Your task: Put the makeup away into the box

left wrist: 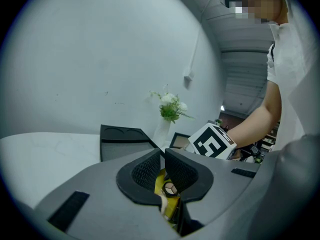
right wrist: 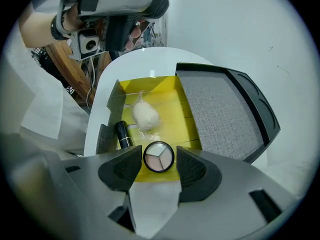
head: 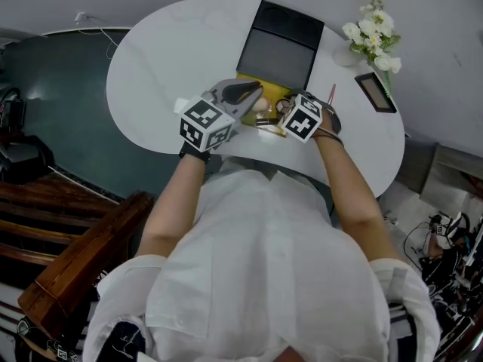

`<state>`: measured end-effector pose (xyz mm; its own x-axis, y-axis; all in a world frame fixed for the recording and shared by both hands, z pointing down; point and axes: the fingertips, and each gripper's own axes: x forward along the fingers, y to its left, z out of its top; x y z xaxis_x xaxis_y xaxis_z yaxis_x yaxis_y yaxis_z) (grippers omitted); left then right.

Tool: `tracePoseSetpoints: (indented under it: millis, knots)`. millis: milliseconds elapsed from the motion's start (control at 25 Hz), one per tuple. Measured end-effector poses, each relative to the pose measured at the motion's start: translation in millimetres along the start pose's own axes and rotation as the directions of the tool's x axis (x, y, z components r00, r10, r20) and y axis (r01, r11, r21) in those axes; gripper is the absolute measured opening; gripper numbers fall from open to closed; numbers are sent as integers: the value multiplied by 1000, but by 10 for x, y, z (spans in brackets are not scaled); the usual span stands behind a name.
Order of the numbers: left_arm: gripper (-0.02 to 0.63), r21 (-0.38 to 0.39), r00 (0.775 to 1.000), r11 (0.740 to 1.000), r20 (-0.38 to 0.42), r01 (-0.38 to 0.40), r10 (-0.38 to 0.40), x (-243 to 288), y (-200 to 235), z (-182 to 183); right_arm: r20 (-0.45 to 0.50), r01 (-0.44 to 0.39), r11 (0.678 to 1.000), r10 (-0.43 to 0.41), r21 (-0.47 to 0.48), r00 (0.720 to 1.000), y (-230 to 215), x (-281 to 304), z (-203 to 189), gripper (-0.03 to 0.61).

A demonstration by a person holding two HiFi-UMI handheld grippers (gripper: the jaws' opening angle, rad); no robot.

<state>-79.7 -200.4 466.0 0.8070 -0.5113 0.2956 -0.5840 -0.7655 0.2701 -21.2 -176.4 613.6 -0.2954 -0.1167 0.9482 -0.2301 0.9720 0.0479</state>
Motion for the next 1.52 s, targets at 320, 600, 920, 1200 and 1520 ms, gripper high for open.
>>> tracePoseSetpoints:
  millis: [320,600,920,1200,1520]
  knots:
    - [21,15,1000,1000,-4,14,-14,77,-55,51,84,12,999,-16,51,996,-25,-271,71,212]
    - [21,33,999,998,-7,53,-53,251,-172,120,174,54,965,-101,258,980,-254,-595,-111,181]
    - [21,58,991,989,-25,135,-134,559,-387,180,120,121,889,-192,442,974,-539,-644,-749,160]
    - [21,61,983,982,-48,181,-178,744,-472,168,10,192,784,-246,591,969,-694,-494,-1326,155]
    - [21,55,980,979,-64,194,-191,822,-455,161,-66,234,662,-269,712,961,-866,-338,-1570,152]
